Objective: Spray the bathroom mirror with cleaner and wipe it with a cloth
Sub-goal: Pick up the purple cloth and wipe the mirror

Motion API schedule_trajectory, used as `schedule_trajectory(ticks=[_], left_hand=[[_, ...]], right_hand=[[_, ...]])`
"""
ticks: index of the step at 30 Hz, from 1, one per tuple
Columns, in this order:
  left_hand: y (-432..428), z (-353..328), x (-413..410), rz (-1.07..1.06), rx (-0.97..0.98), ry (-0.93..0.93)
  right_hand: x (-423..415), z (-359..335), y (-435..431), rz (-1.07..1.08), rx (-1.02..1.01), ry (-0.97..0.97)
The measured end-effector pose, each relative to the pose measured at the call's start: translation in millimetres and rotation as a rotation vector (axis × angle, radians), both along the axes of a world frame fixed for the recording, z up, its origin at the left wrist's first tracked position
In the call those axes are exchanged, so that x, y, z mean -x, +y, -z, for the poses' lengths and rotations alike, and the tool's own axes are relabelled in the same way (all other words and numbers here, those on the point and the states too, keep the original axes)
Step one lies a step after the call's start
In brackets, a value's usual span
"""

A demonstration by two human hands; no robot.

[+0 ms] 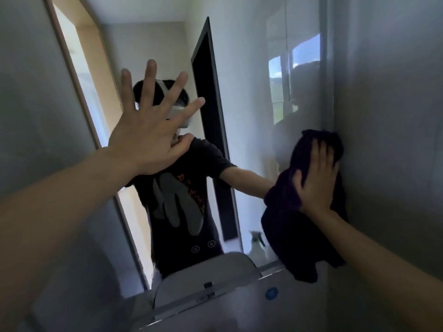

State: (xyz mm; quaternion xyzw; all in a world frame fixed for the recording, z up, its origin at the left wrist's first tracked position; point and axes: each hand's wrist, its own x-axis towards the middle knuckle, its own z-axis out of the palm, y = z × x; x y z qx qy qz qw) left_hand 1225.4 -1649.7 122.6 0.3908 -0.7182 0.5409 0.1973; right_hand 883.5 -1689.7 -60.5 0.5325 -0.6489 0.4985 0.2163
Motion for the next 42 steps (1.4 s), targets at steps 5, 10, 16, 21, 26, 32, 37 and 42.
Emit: schedule_trajectory(ticks=[5, 10, 16, 21, 26, 32, 37, 42], left_hand=[[3.2, -1.3, -2.9, -0.060, -0.029, -0.009], [12.3, -8.5, -4.2, -0.026, -0.158, 0.000], [49.6, -32.3, -74.2, -0.124, -0.054, 0.028], [95.2, -23.9, -152.6, -0.354, -0.150, 0.112], [121.5, -10.8, -202.7, -0.484, -0.208, 0.277], [128.9, -12.0, -219.3, -0.574, -0.348, 0.336], [135.5, -20.2, -228.0, -0.488, -0.408, 0.416], [134.5, -18.0, -228.0, -0.482, -0.494, 0.456]], right_hand=[[-58.5, -13.8, 0.4, 0.017, 0.031, -0.404], [-129.0, -30.7, 20.0, -0.041, 0.035, -0.243], [-191.1, -48.4, 37.0, -0.144, 0.033, 0.070], [-232.8, -67.4, 47.2, -0.189, 0.065, 0.142], [-286.3, -84.2, 59.9, -0.278, 0.136, 0.317], [-354.3, -75.6, 68.5, -0.447, 0.178, 0.730], [-395.3, -65.9, 73.6, -0.512, 0.208, 0.884], [-444.3, -71.6, 83.2, -0.536, 0.237, 0.919]])
